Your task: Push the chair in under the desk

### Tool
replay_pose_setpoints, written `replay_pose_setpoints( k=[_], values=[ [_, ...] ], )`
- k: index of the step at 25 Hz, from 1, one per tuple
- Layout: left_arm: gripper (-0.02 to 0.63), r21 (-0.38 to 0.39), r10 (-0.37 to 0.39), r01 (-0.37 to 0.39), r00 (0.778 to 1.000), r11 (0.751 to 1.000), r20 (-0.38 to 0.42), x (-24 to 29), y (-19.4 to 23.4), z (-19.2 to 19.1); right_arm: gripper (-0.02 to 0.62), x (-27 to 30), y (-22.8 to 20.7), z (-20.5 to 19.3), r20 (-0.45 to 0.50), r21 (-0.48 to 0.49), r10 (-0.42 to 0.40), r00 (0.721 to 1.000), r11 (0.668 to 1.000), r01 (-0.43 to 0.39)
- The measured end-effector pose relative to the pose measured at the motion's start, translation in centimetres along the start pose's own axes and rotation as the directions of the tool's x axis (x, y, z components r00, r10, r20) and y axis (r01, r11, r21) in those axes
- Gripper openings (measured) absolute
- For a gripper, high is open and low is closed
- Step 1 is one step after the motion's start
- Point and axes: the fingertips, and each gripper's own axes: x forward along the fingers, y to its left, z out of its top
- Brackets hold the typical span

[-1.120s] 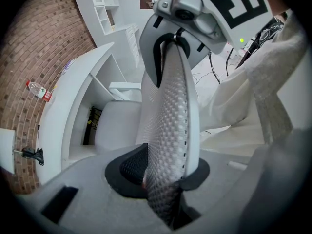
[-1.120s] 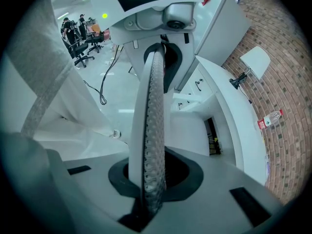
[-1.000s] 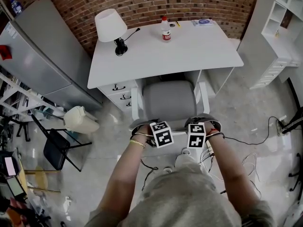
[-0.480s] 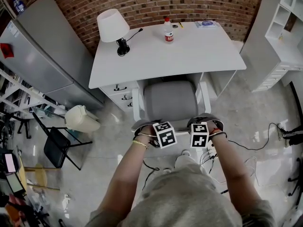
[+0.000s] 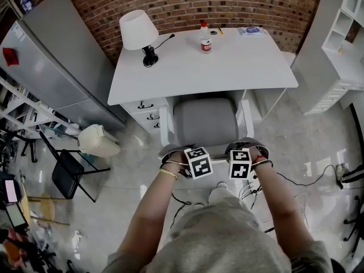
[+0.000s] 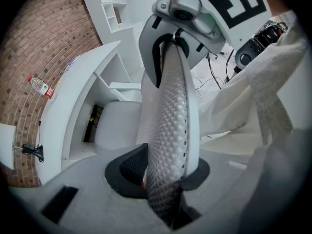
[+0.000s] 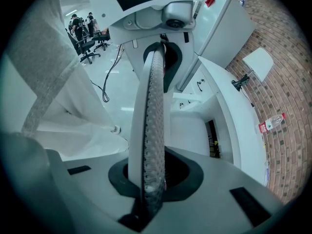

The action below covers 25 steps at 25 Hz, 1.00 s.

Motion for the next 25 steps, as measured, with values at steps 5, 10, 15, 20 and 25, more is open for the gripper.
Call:
replay_pose_setpoints(
  k=[5, 10, 15, 20, 25],
  values=[
    [0.117, 0.001, 0.003, -0.003, 1.000, 1.000, -0.002, -0.17, -0.09, -0.13, 0.037, -0.12, 0.06, 0.13, 0.000, -0.004, -0.006, 1.000, 1.000, 0.006],
    [0.117, 0.000, 0.000, 0.000, 1.000, 1.000, -0.002, -0.10, -0.10, -0.10, 0.037, -0.12, 0.04, 0.08, -0.001, -0.007, -0.008, 1.000, 1.000, 0.008],
    [0.117, -0.001, 0.003, -0.003, 1.000, 1.000, -0.006, -0.17, -0.06, -0.08, 0.037, -0.16, -0.03, -0.02, -0.001, -0.013, -0.017, 1.000, 1.000, 0.017],
    [0.117, 0.006, 0.036, -0.036, 0.999, 0.999, -0.001, -0.13, 0.14, -0.17, 0.037, -0.09, -0.02, 0.07, 0.000, -0.020, -0.027, 1.000, 0.999, 0.027],
    [0.115, 0.018, 0.066, -0.066, 0.998, 0.998, -0.001, -0.14, 0.32, -0.21, 0.037, -0.10, 0.04, 0.08, -0.001, -0.017, -0.027, 1.000, 0.999, 0.027]
  ],
)
